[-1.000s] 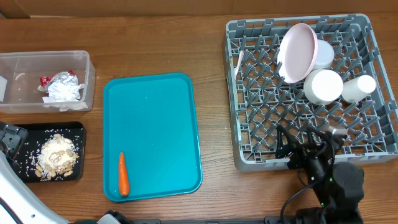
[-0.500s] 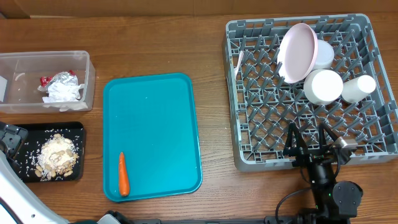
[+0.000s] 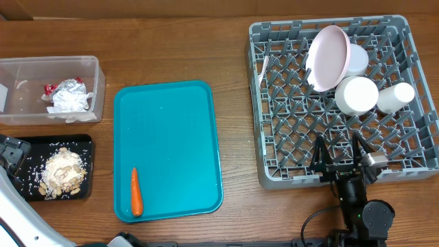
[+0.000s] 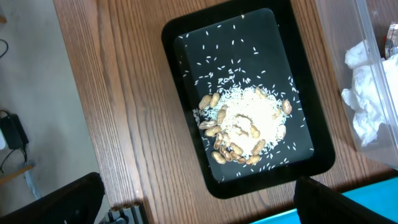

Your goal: Sort waste into correct bins and load items into the dishwasher rack

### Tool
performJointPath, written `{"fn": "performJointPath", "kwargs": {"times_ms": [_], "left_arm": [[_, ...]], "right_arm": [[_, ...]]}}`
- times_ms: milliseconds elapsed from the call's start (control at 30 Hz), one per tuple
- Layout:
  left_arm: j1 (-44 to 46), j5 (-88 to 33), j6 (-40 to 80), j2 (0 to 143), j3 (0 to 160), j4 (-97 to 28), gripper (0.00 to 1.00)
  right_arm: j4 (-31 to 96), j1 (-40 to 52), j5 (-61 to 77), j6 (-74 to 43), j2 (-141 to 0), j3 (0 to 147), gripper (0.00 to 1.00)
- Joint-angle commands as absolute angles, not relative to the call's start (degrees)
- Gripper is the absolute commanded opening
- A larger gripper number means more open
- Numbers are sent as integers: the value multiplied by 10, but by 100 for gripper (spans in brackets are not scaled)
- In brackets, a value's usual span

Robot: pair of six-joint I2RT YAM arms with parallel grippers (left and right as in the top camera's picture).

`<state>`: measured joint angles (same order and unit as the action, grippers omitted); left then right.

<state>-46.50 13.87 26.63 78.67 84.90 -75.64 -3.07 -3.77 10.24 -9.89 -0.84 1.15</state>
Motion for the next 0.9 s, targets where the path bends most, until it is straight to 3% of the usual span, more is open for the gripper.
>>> {"fn": "performJointPath", "kwargs": {"times_ms": [0,100,867], "left_arm": [[-466,136,272,788,860,-756,100],[-466,136,272,788,860,-756,100],[-466,136,272,788,860,-756,100]], "right_arm": [[-13,-42,98,-28,-1,4,100],[43,-42,79,-17,-1,5,100],[42,-42,76,-21,-2,5,100]]}}
